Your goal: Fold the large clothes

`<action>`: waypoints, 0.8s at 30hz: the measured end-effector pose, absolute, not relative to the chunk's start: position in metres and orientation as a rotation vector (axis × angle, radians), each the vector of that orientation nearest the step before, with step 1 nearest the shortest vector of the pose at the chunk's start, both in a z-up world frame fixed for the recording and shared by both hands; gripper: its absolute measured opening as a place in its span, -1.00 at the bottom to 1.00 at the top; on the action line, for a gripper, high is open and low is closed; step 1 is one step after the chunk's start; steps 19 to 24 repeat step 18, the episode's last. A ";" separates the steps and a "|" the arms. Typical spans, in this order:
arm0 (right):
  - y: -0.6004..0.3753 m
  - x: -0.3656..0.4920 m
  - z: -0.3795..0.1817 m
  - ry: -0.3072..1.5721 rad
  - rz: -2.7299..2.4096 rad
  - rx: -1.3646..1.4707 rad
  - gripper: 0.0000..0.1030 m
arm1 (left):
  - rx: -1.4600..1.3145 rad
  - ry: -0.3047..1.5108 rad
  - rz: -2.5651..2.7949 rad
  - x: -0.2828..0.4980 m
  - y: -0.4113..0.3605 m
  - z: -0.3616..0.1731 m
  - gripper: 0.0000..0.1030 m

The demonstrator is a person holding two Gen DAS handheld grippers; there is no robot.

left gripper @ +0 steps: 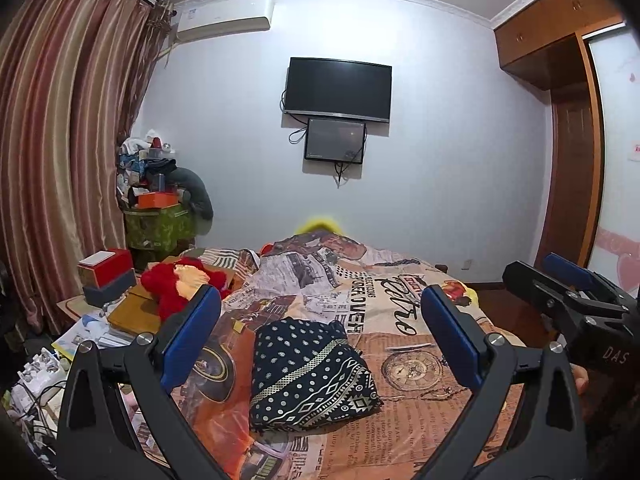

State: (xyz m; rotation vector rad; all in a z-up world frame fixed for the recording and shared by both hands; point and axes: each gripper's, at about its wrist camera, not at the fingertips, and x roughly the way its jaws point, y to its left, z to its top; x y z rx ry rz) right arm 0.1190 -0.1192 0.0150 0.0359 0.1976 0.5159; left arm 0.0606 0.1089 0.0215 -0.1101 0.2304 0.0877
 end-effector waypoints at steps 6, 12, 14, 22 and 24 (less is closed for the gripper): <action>-0.117 0.118 0.016 0.202 0.506 0.056 1.00 | -0.110 0.233 0.085 0.061 0.107 0.022 0.96; -0.115 0.117 0.016 0.206 0.504 0.061 1.00 | -0.110 0.239 0.074 0.061 0.109 0.021 0.96; -0.113 0.116 0.015 0.208 0.503 0.062 1.00 | -0.107 0.239 0.074 0.061 0.110 0.020 0.96; -0.113 0.116 0.015 0.208 0.502 0.063 1.00 | -0.106 0.243 0.071 0.062 0.111 0.020 0.96; -0.113 0.116 0.015 0.208 0.502 0.063 1.00 | -0.106 0.243 0.071 0.062 0.111 0.020 0.96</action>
